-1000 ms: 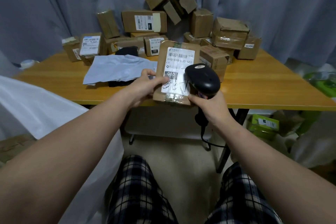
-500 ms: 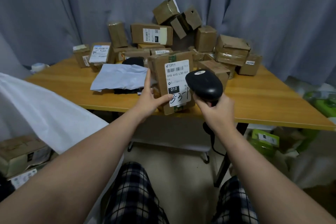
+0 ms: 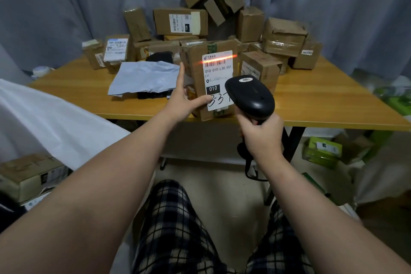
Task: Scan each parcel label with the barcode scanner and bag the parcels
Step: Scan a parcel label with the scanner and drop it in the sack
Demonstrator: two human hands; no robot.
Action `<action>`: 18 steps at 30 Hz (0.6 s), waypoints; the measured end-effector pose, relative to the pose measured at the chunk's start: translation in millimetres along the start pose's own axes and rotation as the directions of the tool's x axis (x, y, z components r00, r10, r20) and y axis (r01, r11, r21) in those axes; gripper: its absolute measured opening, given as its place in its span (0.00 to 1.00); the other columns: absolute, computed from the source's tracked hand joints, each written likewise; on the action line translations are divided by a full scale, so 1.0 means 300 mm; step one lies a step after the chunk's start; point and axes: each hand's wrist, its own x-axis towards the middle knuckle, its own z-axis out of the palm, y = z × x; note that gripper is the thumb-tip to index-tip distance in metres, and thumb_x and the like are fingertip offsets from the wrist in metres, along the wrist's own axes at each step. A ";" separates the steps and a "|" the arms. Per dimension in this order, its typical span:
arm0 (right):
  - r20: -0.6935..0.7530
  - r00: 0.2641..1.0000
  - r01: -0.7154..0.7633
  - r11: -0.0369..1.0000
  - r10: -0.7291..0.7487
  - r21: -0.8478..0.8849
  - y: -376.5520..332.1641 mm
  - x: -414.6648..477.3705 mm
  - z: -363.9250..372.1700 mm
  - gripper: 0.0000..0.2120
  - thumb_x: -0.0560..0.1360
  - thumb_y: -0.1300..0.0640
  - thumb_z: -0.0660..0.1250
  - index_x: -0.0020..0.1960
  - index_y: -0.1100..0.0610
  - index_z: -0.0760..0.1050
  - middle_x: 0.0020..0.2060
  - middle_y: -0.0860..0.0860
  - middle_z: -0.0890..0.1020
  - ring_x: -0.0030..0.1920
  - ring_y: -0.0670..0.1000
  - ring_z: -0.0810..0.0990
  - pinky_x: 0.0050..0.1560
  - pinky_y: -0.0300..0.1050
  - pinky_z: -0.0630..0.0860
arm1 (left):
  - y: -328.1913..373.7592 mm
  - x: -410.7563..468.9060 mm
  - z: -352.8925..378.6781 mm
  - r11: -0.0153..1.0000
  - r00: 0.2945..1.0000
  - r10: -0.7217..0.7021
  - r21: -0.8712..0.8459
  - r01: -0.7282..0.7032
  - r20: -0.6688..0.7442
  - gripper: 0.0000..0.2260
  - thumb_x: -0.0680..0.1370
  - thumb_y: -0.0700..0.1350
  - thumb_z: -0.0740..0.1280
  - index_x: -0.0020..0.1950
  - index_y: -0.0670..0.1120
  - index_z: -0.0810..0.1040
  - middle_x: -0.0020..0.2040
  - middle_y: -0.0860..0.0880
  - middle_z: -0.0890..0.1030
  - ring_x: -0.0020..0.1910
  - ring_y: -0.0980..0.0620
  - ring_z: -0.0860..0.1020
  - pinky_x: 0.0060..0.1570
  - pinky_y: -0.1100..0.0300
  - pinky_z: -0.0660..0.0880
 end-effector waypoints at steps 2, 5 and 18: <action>0.005 1.000 0.010 1.000 -0.010 0.010 -0.006 -0.004 -0.002 0.09 0.72 0.58 0.74 0.35 0.54 0.77 0.24 0.40 0.76 0.29 0.41 0.77 0.32 0.35 0.72 | 0.001 0.004 -0.005 1.000 1.000 -0.007 0.007 0.007 0.004 0.49 0.74 0.46 0.73 0.78 0.60 0.38 0.78 0.47 0.58 0.76 0.45 0.59 0.71 0.48 0.61; 0.013 1.000 0.005 1.000 -0.005 0.002 -0.009 -0.008 -0.002 0.08 0.72 0.57 0.74 0.37 0.59 0.78 0.23 0.43 0.76 0.30 0.46 0.78 0.32 0.38 0.74 | 0.003 0.010 -0.011 1.000 1.000 -0.023 -0.002 0.023 0.010 0.49 0.74 0.47 0.74 0.78 0.60 0.38 0.78 0.47 0.58 0.76 0.45 0.58 0.71 0.48 0.61; 0.001 1.000 0.010 1.000 -0.010 -0.010 -0.001 -0.016 0.006 0.11 0.69 0.51 0.71 0.34 0.57 0.76 0.22 0.45 0.75 0.29 0.52 0.79 0.32 0.39 0.73 | -0.005 0.026 -0.032 0.999 0.999 -0.036 -0.029 0.036 0.026 0.48 0.74 0.45 0.73 0.78 0.58 0.38 0.76 0.48 0.64 0.74 0.48 0.64 0.68 0.52 0.65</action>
